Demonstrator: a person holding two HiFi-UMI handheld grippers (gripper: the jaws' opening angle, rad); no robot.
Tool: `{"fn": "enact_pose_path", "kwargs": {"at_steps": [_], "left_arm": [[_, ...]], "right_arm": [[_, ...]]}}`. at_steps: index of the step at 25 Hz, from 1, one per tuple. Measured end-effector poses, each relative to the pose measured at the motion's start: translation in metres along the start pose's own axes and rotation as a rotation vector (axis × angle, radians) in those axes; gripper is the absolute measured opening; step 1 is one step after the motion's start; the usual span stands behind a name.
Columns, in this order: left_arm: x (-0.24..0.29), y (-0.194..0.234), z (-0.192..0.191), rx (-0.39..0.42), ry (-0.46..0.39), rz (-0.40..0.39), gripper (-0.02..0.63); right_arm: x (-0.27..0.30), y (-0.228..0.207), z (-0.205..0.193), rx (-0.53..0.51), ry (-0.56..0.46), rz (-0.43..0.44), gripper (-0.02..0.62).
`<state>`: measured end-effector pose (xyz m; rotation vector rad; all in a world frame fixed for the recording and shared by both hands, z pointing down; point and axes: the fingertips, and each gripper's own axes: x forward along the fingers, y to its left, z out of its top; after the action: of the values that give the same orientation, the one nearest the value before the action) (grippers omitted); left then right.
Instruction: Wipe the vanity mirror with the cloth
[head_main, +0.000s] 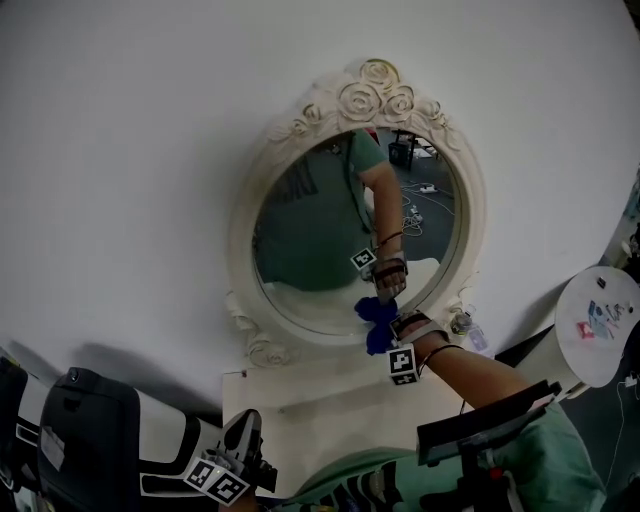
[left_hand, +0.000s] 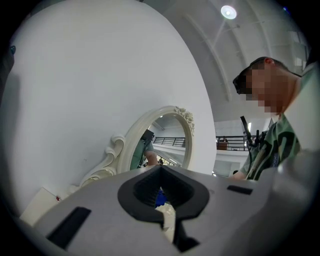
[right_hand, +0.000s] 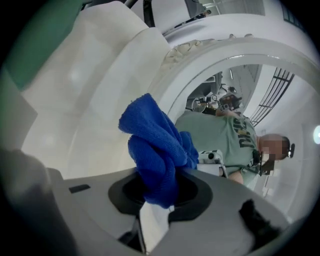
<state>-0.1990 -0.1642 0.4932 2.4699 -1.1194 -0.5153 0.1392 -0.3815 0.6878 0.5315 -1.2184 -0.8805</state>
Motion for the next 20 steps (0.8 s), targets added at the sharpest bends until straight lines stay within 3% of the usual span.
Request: {"fn": "enact_pose_path", "kwargs": {"at_steps": [4, 9, 12, 15, 20], "left_arm": [[-0.019, 0.017, 0.009, -0.017, -0.004, -0.005, 0.006], [-0.034, 0.04, 0.014, -0.003, 0.055, -0.03, 0.006], [-0.028, 0.043, 0.018, 0.01, 0.082, -0.048, 0.006], [-0.013, 0.019, 0.021, 0.06, 0.089, -0.063, 0.006], [0.023, -0.056, -0.005, 0.128, 0.072, -0.041, 0.006]], "right_arm": [[-0.03, 0.007, -0.008, 0.196, -0.003, 0.042, 0.091], [-0.09, 0.042, -0.005, 0.635, -0.114, 0.175, 0.091], [-0.126, 0.053, -0.013, 0.913, -0.195, 0.208, 0.091], [-0.16, 0.056, -0.035, 1.107, -0.299, 0.192, 0.092], [-0.207, 0.048, -0.105, 1.347, -0.517, 0.091, 0.091]]}}
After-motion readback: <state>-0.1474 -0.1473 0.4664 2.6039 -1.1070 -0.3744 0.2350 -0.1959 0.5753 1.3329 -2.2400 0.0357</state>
